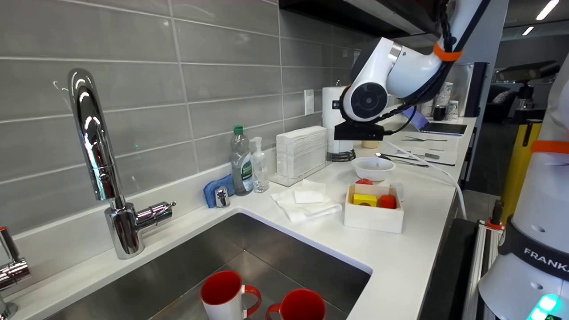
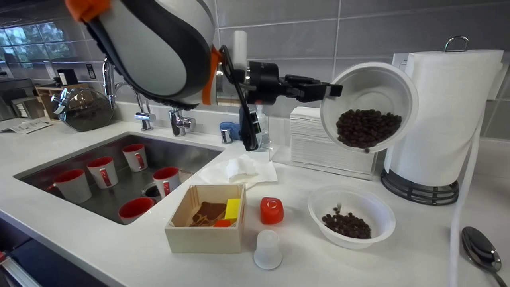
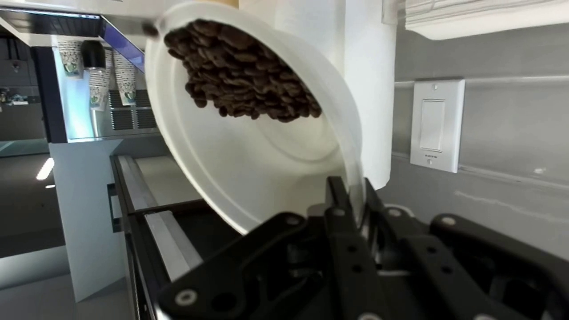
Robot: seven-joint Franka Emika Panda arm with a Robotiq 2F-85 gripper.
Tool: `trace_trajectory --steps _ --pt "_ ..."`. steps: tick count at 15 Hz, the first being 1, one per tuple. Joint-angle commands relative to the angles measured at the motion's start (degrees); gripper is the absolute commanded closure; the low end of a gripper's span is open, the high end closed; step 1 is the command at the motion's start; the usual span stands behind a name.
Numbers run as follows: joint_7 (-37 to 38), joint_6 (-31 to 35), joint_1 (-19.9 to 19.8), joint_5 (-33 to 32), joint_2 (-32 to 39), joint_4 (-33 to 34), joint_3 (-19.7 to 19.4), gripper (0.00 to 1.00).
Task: Pour some contents of the left bowl into the one on the right
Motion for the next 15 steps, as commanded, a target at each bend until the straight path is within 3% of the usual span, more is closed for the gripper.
trace_trajectory --steps 1,15 --pt "3.52 -4.23 0.74 -1.42 1.59 0.37 0.7 1.0" --pt "3.65 -11.27 1.08 -2.96 2.28 -0.36 2.36 1.0"
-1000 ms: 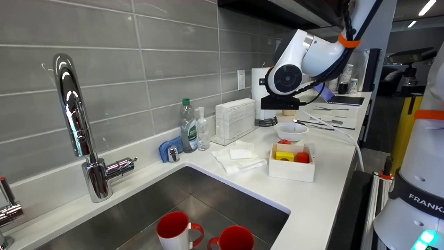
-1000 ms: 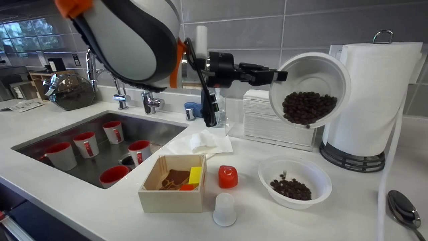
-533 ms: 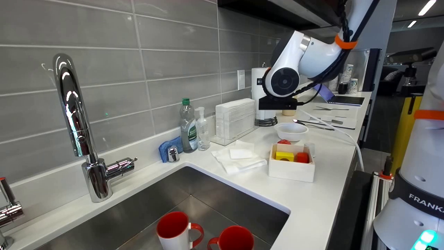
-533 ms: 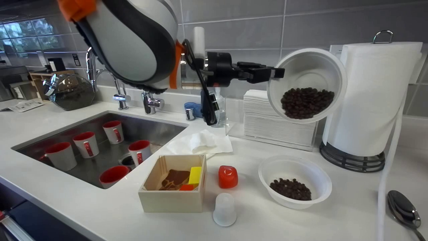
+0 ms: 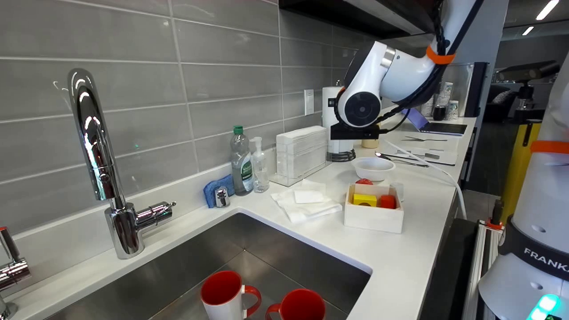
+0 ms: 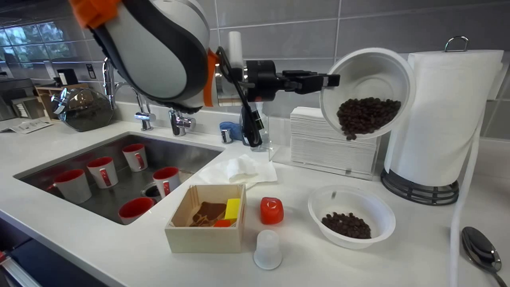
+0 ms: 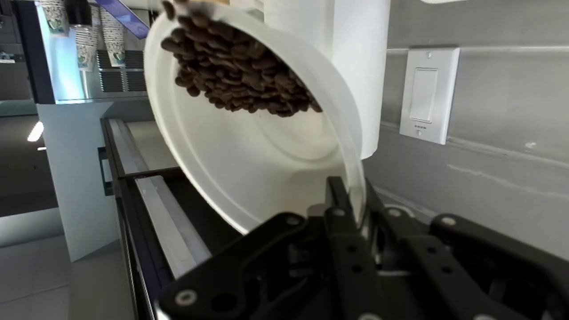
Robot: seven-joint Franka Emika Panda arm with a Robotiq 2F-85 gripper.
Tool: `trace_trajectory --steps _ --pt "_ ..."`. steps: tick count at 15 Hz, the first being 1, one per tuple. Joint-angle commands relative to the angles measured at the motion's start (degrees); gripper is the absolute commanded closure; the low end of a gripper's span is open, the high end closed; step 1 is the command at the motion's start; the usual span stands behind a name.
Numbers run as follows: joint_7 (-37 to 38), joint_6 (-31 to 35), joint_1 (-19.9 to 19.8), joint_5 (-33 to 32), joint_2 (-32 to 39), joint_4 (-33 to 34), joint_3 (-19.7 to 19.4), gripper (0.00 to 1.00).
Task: Pour some contents of the left bowl into the one on the right
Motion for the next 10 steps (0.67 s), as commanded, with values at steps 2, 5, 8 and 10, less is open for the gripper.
trace_trajectory --steps 2,5,8,10 --pt "3.66 -5.58 0.38 -2.9 0.51 -0.75 0.19 1.0" --pt "3.62 -6.84 0.44 -3.31 0.62 -0.74 0.31 1.0" --pt "3.39 -7.94 0.53 -4.26 0.61 -0.69 0.5 1.0" --pt "3.21 -8.52 0.58 -4.8 0.59 -0.65 0.64 1.0"
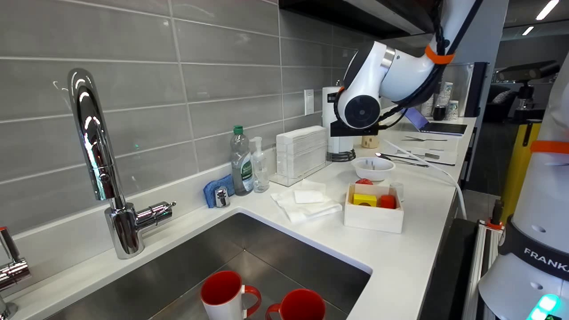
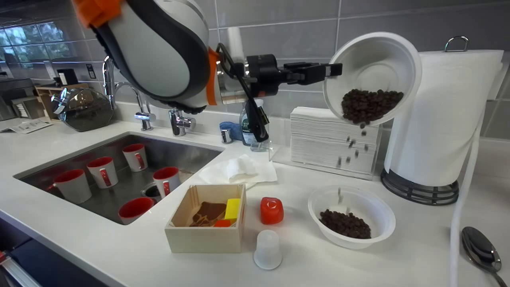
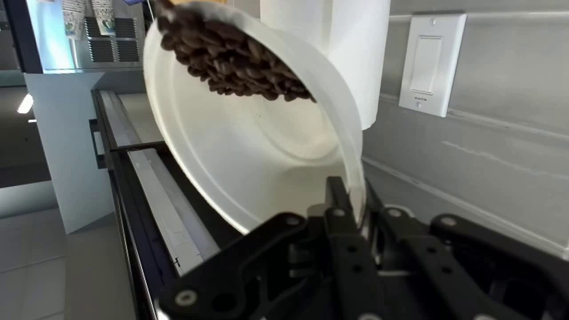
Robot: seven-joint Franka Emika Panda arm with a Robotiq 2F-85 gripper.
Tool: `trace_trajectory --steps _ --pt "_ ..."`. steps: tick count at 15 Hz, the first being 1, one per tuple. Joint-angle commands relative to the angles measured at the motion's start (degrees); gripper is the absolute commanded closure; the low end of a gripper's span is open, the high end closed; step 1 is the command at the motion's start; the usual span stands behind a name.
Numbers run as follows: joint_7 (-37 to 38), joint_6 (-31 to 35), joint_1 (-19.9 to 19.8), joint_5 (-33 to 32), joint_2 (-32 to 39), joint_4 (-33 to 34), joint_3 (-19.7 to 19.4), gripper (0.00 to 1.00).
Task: Pour some contents of the left bowl into the one on the right
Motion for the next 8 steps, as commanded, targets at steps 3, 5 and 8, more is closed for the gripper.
trace_trajectory --steps 3,5,8 --pt "3.14 -5.49 0.66 -3.11 0.51 -0.66 0.52 1.0" --pt "3.08 -6.15 0.76 -3.37 0.34 -0.7 0.62 1.0" --pt "3.02 -6.67 0.75 -3.54 0.18 -0.72 0.7 1.0"
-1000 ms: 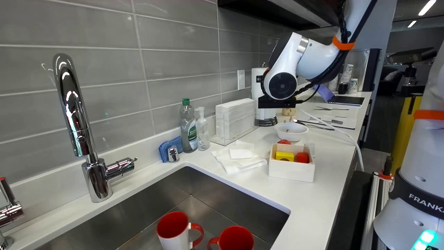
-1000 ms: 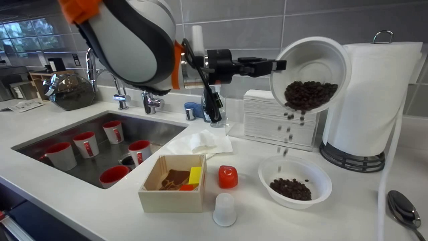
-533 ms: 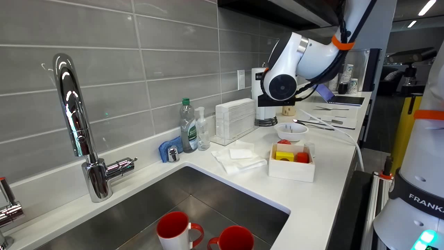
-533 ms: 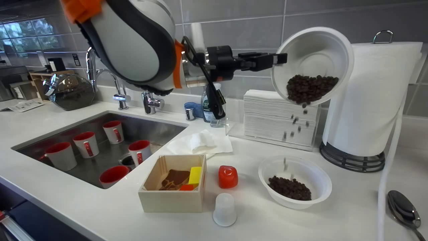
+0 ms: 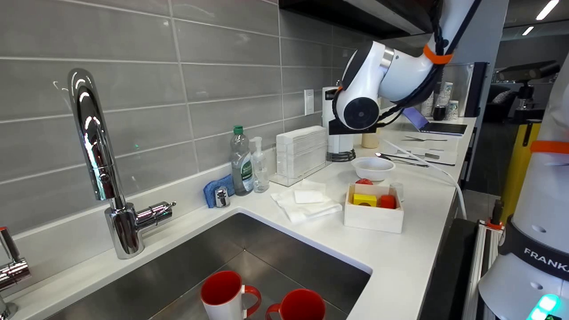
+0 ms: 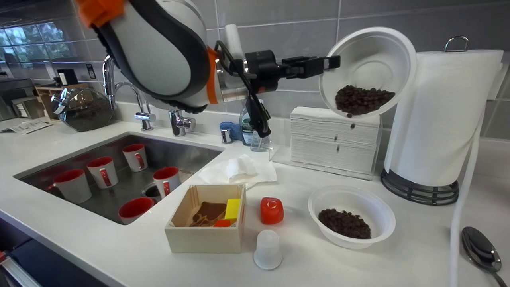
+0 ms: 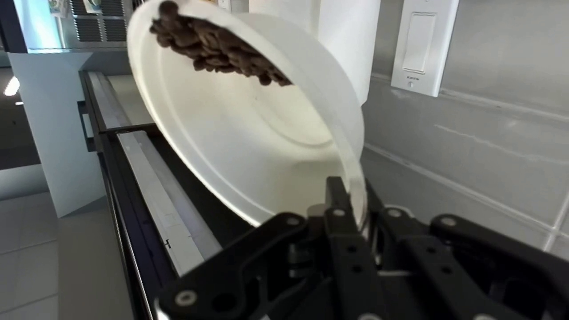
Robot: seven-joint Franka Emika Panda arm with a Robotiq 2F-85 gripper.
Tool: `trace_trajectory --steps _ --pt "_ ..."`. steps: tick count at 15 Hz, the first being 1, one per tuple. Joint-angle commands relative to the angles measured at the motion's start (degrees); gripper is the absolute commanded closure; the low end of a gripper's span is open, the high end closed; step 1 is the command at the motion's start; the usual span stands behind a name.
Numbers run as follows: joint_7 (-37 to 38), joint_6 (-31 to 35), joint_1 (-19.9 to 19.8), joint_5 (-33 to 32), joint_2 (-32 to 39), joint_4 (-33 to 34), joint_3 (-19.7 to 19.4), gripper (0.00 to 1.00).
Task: Pour some contents of the left bowl into the one on the right
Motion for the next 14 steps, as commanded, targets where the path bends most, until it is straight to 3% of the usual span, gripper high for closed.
trace_trajectory --steps 1,10,14 --pt "3.14 -4.2 0.38 -2.12 0.29 -0.78 0.01 1.0" --pt "2.35 4.06 -0.5 2.37 2.24 0.03 -2.1 1.0" --pt "1.23 12.12 -0.64 5.48 2.21 1.4 -2.55 1.0"
